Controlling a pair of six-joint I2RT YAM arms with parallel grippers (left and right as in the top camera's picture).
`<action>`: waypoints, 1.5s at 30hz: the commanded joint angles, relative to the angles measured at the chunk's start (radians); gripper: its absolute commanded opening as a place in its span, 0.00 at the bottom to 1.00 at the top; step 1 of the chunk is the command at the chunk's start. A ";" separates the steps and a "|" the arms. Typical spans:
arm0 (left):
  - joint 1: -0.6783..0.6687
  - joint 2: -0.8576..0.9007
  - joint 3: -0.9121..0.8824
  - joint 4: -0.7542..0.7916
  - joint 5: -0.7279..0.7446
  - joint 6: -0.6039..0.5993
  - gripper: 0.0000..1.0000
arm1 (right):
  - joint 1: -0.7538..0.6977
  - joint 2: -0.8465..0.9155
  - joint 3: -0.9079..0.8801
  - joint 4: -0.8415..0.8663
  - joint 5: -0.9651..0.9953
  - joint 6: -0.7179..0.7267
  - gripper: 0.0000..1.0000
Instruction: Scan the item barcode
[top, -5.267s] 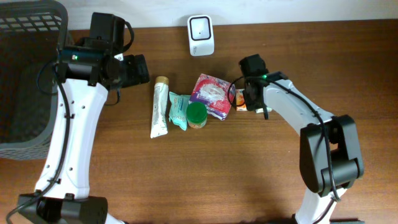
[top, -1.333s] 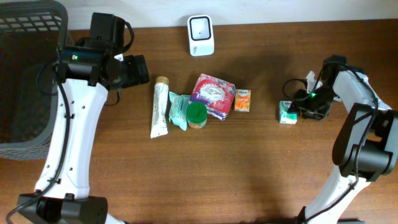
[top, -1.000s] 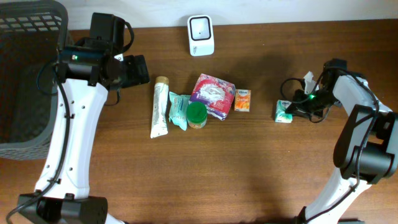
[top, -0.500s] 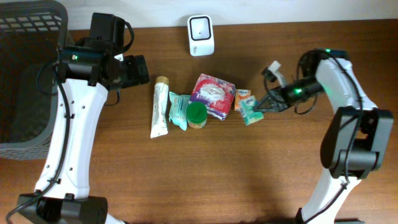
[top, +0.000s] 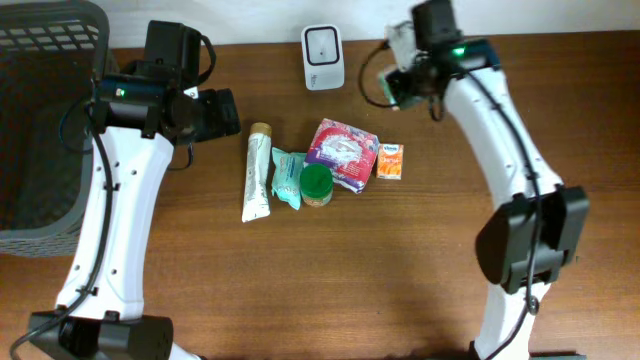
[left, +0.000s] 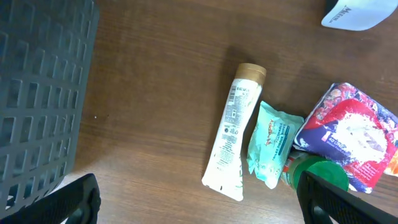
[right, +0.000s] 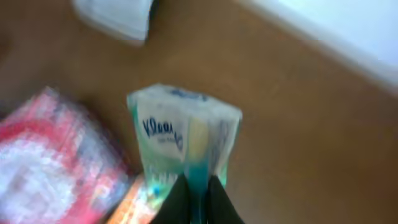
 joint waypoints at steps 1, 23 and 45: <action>-0.002 0.000 0.000 -0.001 -0.010 0.005 0.99 | 0.081 0.008 -0.006 0.195 0.187 -0.200 0.04; -0.002 0.000 0.000 -0.001 -0.010 0.005 0.99 | 0.138 0.297 0.050 0.814 0.184 -0.053 0.04; -0.003 0.000 0.000 -0.001 -0.010 0.005 0.99 | -0.813 0.296 0.346 -0.156 -0.050 0.490 0.04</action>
